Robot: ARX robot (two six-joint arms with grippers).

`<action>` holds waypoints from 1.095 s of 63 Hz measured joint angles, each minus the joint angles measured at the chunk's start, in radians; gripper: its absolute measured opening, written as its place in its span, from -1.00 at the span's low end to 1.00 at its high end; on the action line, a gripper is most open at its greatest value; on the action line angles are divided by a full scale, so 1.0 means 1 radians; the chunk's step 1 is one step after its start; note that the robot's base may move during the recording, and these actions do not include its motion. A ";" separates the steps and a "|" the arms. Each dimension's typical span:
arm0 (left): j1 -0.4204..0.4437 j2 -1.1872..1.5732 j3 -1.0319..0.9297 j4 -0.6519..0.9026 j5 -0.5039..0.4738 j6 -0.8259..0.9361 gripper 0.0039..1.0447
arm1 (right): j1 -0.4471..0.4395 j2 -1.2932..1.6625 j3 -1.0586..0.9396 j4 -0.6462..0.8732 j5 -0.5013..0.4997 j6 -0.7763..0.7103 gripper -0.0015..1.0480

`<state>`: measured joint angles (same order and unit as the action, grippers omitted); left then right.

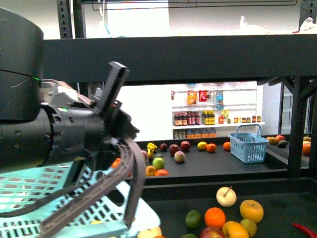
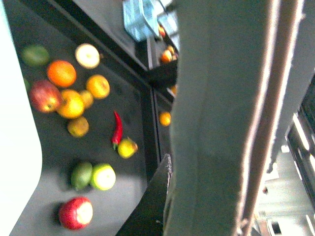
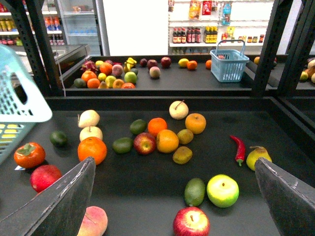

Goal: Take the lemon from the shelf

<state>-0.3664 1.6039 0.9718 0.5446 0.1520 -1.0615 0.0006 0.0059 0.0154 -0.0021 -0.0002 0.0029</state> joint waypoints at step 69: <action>0.705 0.271 0.068 0.601 -0.034 -0.514 -0.88 | 0.000 -0.001 0.000 0.000 0.000 0.000 0.86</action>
<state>0.3389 1.8748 1.0401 1.1458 0.1184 -1.5753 0.0006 0.0051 0.0154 -0.0021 -0.0006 0.0029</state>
